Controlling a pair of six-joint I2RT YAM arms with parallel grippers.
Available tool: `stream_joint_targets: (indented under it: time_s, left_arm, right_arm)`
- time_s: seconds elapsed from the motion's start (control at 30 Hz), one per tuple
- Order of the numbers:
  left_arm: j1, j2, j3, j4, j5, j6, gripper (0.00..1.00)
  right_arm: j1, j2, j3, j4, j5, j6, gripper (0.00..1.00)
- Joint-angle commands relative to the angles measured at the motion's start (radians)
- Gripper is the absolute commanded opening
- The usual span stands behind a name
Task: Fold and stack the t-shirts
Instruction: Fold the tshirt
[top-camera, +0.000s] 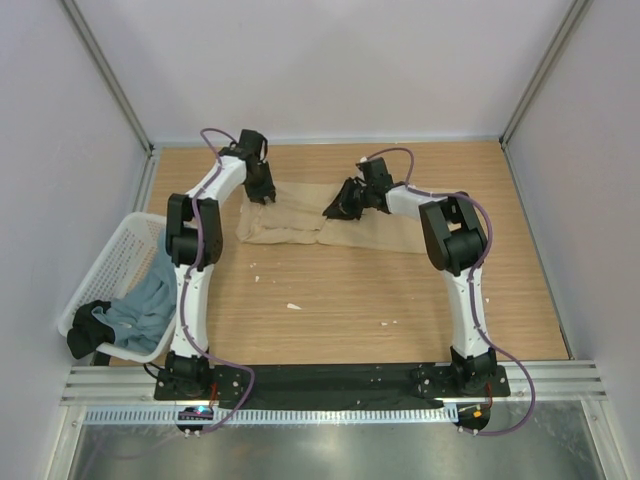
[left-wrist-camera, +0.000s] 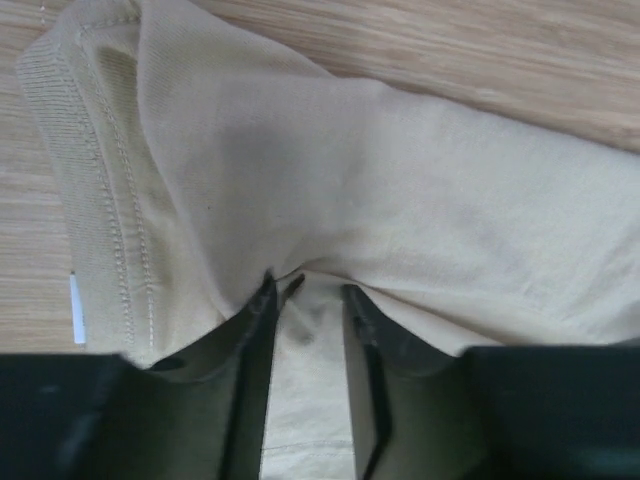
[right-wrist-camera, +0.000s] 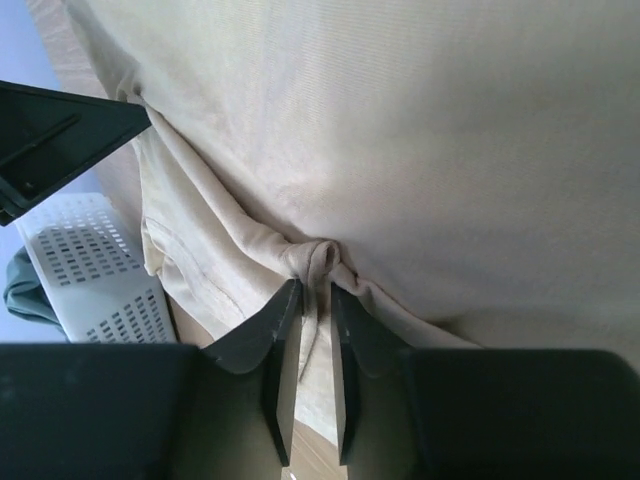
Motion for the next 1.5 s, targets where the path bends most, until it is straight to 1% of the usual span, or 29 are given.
stream_joint_targets:
  time_s: [0.0,0.03,0.07,0.1,0.17,0.2,0.27,0.33,0.37,0.47,0.57,0.73,0.83,0.9,0.97,1.0,1.07,1.1,1.13,1.17,1.2,1.23,1.27,1.3,1.37,1.4,1.43,1.47]
  left_arm:
    - [0.012,-0.108,-0.045,0.013,0.002,0.0,0.38]
    - [0.009,-0.125,-0.054,0.013,0.009,0.0,0.44]
    - [0.008,-0.144,-0.074,0.013,0.011,0.0,0.46]
    - [0.006,-0.164,-0.084,0.008,0.011,0.001,0.47]
    - [0.0,-0.227,-0.133,0.007,0.026,-0.008,0.46]
    - [-0.002,-0.247,-0.156,0.016,0.04,-0.017,0.45]
    - [-0.012,-0.297,-0.232,0.033,0.09,-0.054,0.43]
    - [-0.028,-0.319,-0.297,0.057,0.109,-0.085,0.38]
    - [-0.035,-0.32,-0.311,0.062,0.111,-0.088,0.37]
    - [-0.057,-0.313,-0.338,0.074,0.103,-0.096,0.36]
    - [-0.058,-0.281,-0.344,0.077,0.109,-0.123,0.35]
    - [-0.058,-0.23,-0.371,0.099,0.077,-0.148,0.33]
    - [-0.058,-0.202,-0.367,0.103,0.022,-0.137,0.33]
    - [-0.058,-0.17,-0.35,0.08,-0.01,-0.111,0.33]
    - [-0.058,-0.14,-0.292,0.021,-0.043,-0.091,0.31]
    - [-0.06,-0.108,-0.261,0.005,-0.044,-0.079,0.27]
    - [-0.06,-0.087,-0.247,-0.007,-0.043,-0.068,0.25]
    - [-0.06,-0.086,-0.25,-0.003,-0.072,-0.066,0.25]
    - [-0.06,-0.084,-0.255,0.002,-0.078,-0.059,0.25]
    - [-0.061,-0.083,-0.255,0.008,-0.099,-0.054,0.26]
    - [-0.061,-0.081,-0.246,0.008,-0.112,-0.045,0.27]
    - [-0.063,-0.077,-0.238,0.008,-0.121,-0.024,0.27]
    - [-0.065,-0.074,-0.229,0.008,-0.129,-0.011,0.27]
    - [-0.065,-0.069,-0.206,0.007,-0.155,-0.001,0.27]
    - [-0.065,-0.057,-0.175,0.008,-0.166,0.042,0.27]
    - [-0.065,-0.052,-0.148,0.013,-0.172,0.061,0.27]
    - [-0.066,-0.047,-0.134,0.022,-0.184,0.081,0.27]
    - [-0.066,-0.041,-0.115,0.029,-0.187,0.128,0.27]
  right_arm:
    - [-0.007,-0.026,0.059,-0.123,0.025,-0.083,0.25]
    - [-0.007,-0.04,0.071,-0.155,0.028,-0.1,0.27]
    - [-0.007,-0.078,0.074,-0.187,0.039,-0.123,0.28]
    - [-0.006,-0.097,0.076,-0.255,0.053,-0.164,0.32]
    - [-0.007,-0.15,0.074,-0.315,0.088,-0.205,0.37]
    - [-0.007,-0.164,0.066,-0.348,0.087,-0.227,0.37]
    - [-0.007,-0.19,0.028,-0.355,0.064,-0.229,0.39]
    - [-0.007,-0.206,-0.021,-0.358,0.099,-0.245,0.41]
    - [-0.007,-0.215,-0.033,-0.36,0.113,-0.259,0.44]
    - [-0.022,-0.241,-0.058,-0.408,0.169,-0.307,0.48]
    - [-0.058,-0.241,-0.059,-0.479,0.203,-0.357,0.51]
    - [-0.136,-0.286,-0.142,-0.47,0.251,-0.413,0.51]
    - [-0.148,-0.295,-0.18,-0.487,0.31,-0.452,0.51]
    - [-0.148,-0.312,-0.239,-0.488,0.327,-0.457,0.51]
    - [-0.147,-0.348,-0.297,-0.47,0.321,-0.419,0.51]
    - [-0.144,-0.367,-0.37,-0.458,0.311,-0.402,0.51]
    - [-0.118,-0.434,-0.447,-0.424,0.301,-0.364,0.51]
    - [-0.099,-0.457,-0.519,-0.413,0.3,-0.332,0.51]
    - [-0.082,-0.486,-0.55,-0.409,0.315,-0.315,0.51]
    - [-0.038,-0.512,-0.578,-0.41,0.329,-0.296,0.51]
    - [-0.013,-0.575,-0.634,-0.409,0.34,-0.246,0.52]
    - [0.011,-0.604,-0.66,-0.398,0.35,-0.22,0.52]
    - [0.074,-0.629,-0.685,-0.395,0.355,-0.189,0.52]
    - [0.103,-0.684,-0.719,-0.392,0.364,-0.114,0.52]
    - [0.158,-0.729,-0.743,-0.367,0.372,-0.025,0.52]
    - [0.192,-0.762,-0.769,-0.341,0.348,0.024,0.53]
    - [0.2,-0.776,-0.783,-0.245,0.309,0.132,0.55]
    - [0.208,-0.787,-0.806,-0.185,0.206,0.19,0.56]
